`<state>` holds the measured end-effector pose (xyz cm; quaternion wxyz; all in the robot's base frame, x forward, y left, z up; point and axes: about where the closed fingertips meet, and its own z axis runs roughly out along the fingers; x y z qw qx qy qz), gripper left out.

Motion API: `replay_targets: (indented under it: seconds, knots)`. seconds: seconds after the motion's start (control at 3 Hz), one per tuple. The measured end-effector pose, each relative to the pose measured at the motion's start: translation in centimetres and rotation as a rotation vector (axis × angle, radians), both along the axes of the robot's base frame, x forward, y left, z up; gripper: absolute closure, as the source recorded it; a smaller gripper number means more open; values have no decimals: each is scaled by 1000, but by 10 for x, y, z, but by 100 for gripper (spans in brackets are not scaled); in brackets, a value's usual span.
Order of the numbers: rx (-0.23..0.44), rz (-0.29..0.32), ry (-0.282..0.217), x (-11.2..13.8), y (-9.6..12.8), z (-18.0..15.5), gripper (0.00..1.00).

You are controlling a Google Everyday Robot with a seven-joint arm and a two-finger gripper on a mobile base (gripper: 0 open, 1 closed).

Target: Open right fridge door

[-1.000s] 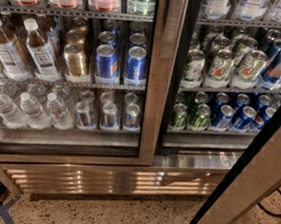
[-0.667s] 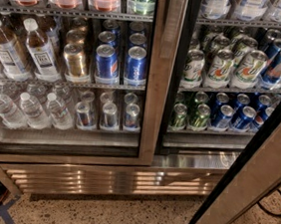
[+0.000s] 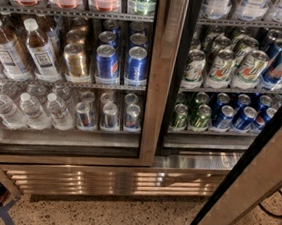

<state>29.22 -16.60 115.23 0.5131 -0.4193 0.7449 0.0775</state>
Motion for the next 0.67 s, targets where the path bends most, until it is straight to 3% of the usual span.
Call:
replay_targets:
  seconds: [0.67]
  knots:
    - [0,0,0,0,0,0,100]
